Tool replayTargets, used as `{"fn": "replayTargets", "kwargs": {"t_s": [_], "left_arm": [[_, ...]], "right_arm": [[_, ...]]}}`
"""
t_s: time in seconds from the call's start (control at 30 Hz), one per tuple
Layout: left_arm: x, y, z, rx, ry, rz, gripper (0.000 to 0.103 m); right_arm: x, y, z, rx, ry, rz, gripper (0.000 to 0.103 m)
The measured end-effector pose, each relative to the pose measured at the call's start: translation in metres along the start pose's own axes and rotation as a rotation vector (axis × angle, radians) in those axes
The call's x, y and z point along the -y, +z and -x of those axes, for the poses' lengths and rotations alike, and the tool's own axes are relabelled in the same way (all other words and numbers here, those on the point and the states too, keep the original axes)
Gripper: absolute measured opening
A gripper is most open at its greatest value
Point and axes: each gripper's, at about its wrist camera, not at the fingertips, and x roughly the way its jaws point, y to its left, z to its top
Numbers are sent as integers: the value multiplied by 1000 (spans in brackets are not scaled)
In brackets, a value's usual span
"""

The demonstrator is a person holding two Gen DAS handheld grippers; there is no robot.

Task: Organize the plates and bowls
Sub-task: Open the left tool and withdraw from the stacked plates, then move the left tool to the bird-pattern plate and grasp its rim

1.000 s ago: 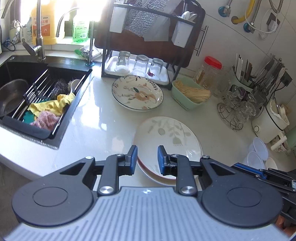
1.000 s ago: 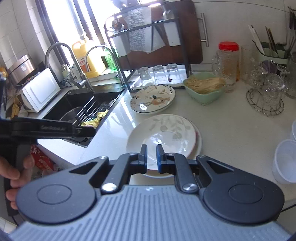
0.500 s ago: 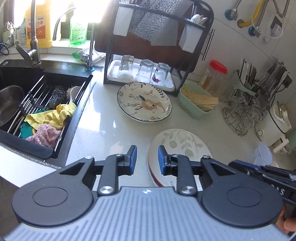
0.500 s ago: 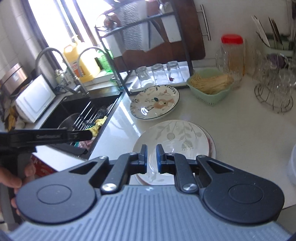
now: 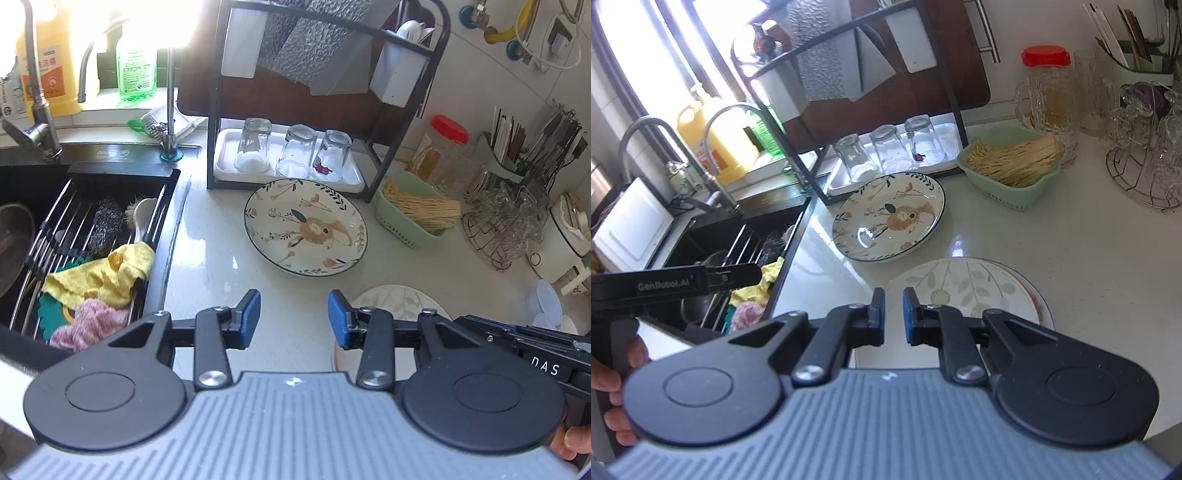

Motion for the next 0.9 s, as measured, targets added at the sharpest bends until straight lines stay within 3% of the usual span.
{"fn": "replayTargets", "kwargs": {"t_s": [0.5,0.53,0.6,0.67,0.73,0.77,0.8,0.9], "left_arm": [[-34,68,-87,-108,-58,-24,53],[-35,72,-93,-115,-60,-26,54],[-37,80,-103,-129,-55,-22,68],[-41,88,-112,-130,-65,-19,71],[-45,97,-122,-141,-66,-8,71],[-46,100,-128,-149,-60,-13,71],[-45,104,-134,-159,-51,-28,71],[-46,115,-151,-174,-62,-61,71]], "right_arm": [[-7,45,-59,-36,-88,-67,14],[-7,49,-64,-38,-91,-70,14],[-8,56,-75,-54,-83,-52,14],[-9,63,-82,-63,-85,-40,14],[-8,70,-91,-71,-92,-52,26],[-6,73,-94,-69,-91,-67,44],[-4,75,-97,-64,-89,-83,55],[0,81,-109,-76,-115,-98,54]]}}
